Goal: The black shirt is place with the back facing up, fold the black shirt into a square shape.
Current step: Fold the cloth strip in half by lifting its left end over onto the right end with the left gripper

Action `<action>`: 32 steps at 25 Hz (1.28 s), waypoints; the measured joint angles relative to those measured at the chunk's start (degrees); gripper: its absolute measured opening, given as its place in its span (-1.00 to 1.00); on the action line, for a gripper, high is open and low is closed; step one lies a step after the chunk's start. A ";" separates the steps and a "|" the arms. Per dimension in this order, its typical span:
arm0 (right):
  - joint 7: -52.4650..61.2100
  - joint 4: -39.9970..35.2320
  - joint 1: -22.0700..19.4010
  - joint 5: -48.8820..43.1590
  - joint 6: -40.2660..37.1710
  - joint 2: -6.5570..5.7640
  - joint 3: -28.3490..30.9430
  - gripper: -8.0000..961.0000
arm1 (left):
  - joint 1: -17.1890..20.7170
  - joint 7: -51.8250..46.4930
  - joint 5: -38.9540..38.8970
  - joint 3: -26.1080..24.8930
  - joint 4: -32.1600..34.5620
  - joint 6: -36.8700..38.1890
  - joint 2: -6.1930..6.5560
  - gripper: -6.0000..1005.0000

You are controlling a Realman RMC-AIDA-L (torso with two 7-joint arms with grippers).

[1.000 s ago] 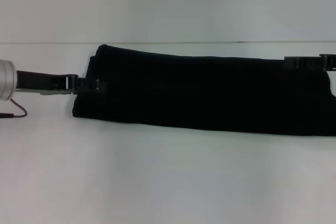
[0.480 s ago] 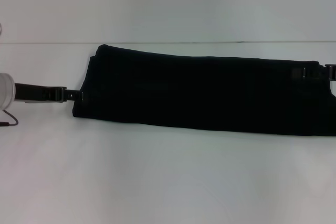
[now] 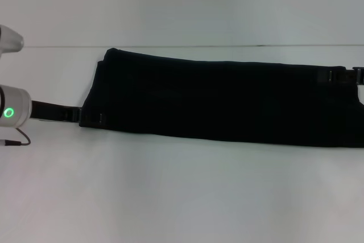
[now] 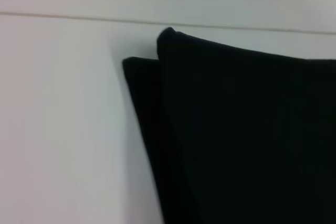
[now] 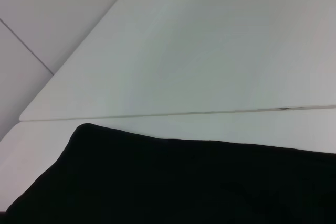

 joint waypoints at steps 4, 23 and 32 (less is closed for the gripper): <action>0.34 -0.13 -0.03 0.00 0.24 -0.01 -0.16 0.23 | -0.23 0.19 -0.07 0.99 0.08 0.10 -0.16 0.63; 1.38 -0.02 -0.35 -0.51 0.37 -0.51 -0.42 0.22 | -0.27 0.52 0.06 1.26 0.27 -1.00 -0.21 -0.31; 7.79 -0.98 -1.59 -8.04 -2.57 -2.54 -0.36 0.21 | -0.26 0.52 0.09 1.25 0.39 -1.02 -0.21 -0.85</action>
